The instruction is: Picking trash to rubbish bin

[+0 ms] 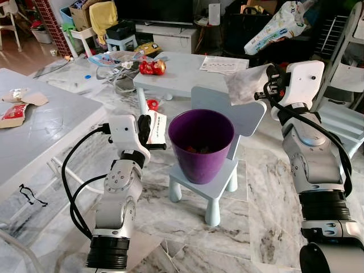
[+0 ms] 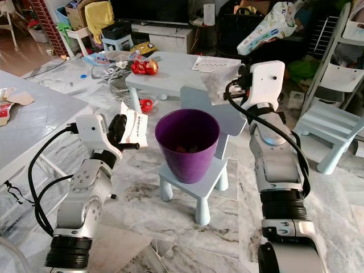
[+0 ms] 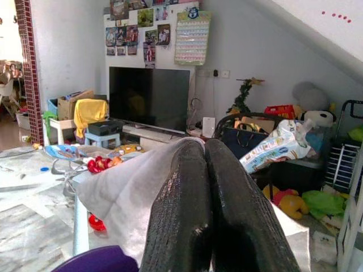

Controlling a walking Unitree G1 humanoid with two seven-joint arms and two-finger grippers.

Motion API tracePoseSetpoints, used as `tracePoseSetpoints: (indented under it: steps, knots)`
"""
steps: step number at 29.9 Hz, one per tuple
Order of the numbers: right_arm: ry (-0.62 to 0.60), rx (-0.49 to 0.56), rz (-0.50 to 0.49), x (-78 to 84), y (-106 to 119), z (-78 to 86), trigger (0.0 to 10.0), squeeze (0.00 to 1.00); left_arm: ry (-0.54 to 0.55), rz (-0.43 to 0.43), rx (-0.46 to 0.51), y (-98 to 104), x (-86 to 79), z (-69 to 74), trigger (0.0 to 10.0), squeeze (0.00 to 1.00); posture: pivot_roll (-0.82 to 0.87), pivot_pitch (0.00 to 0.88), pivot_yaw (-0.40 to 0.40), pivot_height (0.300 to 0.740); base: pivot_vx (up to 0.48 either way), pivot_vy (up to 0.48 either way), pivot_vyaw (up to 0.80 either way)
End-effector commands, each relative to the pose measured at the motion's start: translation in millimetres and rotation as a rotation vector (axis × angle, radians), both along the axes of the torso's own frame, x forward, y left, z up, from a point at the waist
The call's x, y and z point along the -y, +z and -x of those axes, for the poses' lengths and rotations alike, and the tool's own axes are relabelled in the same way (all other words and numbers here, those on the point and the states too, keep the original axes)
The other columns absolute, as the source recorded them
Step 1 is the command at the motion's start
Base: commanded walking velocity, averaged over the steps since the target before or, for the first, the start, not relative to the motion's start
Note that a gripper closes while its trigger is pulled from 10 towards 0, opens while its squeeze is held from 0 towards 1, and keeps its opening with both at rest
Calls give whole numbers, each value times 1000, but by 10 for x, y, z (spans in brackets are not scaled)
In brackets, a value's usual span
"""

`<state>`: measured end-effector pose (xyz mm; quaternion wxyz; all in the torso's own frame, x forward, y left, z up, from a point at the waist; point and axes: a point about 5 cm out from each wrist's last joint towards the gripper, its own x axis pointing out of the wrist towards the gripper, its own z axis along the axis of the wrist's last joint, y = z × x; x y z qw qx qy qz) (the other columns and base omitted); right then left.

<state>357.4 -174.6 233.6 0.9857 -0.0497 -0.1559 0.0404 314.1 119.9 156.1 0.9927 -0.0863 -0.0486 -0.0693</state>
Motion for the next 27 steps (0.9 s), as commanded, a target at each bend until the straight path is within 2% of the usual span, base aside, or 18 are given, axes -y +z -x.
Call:
tracePoseSetpoints:
  steps: [1,10,17,27]
  knots:
    - [7,21,3,-25,50,9,10000,0,-12,-13,21,50,4,0,10000,0,-53,50,80,740,322,0,0]
    - [49,-4,2,-78,-50,48,10000,0,-20,-19,13,36,11,-7,10000,0,-52,50,85,740,371,0,0]
    - [113,-91,9,-227,-369,178,10000,0,-18,-40,-28,-72,5,16,10000,0,-54,52,86,740,323,0,0]
    - [199,-193,23,-443,-742,394,10000,0,-13,-53,-47,-120,9,17,10000,0,-59,53,87,740,292,0,0]
